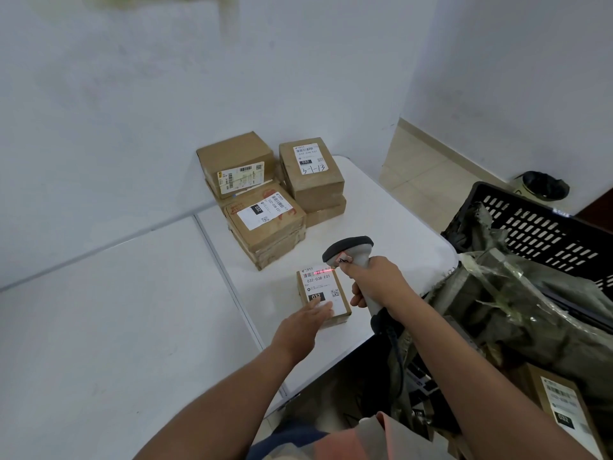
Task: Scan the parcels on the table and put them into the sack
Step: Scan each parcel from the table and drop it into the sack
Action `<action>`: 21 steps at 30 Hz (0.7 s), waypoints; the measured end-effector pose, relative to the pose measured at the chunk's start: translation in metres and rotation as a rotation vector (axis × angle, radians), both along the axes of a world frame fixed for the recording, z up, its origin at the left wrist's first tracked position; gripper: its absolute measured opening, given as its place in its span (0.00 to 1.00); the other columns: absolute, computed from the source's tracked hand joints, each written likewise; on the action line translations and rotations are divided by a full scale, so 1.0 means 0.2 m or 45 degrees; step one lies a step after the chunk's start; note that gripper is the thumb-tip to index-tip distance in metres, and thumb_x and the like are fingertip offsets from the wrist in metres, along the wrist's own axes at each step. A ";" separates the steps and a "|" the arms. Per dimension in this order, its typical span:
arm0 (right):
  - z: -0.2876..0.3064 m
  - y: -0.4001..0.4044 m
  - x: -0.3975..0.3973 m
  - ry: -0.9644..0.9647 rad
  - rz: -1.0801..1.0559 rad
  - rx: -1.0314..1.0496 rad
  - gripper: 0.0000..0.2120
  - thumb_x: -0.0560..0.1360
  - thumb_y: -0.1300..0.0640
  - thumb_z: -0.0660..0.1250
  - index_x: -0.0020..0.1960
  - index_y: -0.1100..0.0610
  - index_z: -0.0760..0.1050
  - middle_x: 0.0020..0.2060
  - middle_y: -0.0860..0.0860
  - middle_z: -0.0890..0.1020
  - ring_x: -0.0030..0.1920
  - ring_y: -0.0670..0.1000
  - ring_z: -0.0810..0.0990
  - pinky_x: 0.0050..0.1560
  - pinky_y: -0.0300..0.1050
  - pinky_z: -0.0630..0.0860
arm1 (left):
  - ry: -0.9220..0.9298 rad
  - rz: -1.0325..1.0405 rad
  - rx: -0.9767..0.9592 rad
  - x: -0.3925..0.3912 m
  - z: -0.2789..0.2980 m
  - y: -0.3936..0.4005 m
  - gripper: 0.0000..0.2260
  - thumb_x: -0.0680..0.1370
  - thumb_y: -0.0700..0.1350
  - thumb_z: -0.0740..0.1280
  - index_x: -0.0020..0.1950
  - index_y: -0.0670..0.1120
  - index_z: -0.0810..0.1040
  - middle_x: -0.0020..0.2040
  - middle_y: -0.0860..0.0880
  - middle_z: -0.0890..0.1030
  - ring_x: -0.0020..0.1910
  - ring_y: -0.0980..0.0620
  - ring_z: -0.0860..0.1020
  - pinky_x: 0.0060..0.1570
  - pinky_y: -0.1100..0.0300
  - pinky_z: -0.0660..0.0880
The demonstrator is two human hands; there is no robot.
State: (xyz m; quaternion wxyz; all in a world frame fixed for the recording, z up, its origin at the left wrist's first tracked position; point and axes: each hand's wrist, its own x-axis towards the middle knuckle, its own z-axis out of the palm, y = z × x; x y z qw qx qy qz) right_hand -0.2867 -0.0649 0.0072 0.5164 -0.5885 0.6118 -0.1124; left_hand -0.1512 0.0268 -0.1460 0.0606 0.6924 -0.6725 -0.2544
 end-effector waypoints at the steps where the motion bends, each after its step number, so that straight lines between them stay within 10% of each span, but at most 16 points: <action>1: 0.00 0.00 0.00 0.009 0.007 -0.006 0.18 0.77 0.47 0.67 0.42 0.62 0.75 0.31 0.55 0.82 0.28 0.53 0.82 0.38 0.46 0.81 | -0.001 0.003 -0.002 0.00 0.00 0.00 0.31 0.79 0.31 0.59 0.78 0.55 0.61 0.80 0.51 0.57 0.76 0.46 0.64 0.66 0.50 0.73; 16: -0.02 -0.02 -0.04 0.005 -0.003 0.003 0.20 0.77 0.46 0.67 0.41 0.63 0.76 0.32 0.57 0.83 0.32 0.56 0.84 0.41 0.47 0.81 | -0.099 -0.066 0.004 0.05 0.00 -0.02 0.32 0.79 0.31 0.61 0.78 0.56 0.61 0.80 0.53 0.58 0.76 0.48 0.64 0.66 0.52 0.74; 21: -0.11 -0.01 -0.19 0.012 -0.103 0.056 0.19 0.77 0.45 0.66 0.47 0.63 0.76 0.32 0.55 0.82 0.28 0.51 0.82 0.32 0.42 0.78 | -0.120 -0.028 -0.121 0.10 0.01 -0.12 0.18 0.79 0.37 0.63 0.69 0.49 0.74 0.77 0.52 0.64 0.77 0.50 0.60 0.74 0.55 0.63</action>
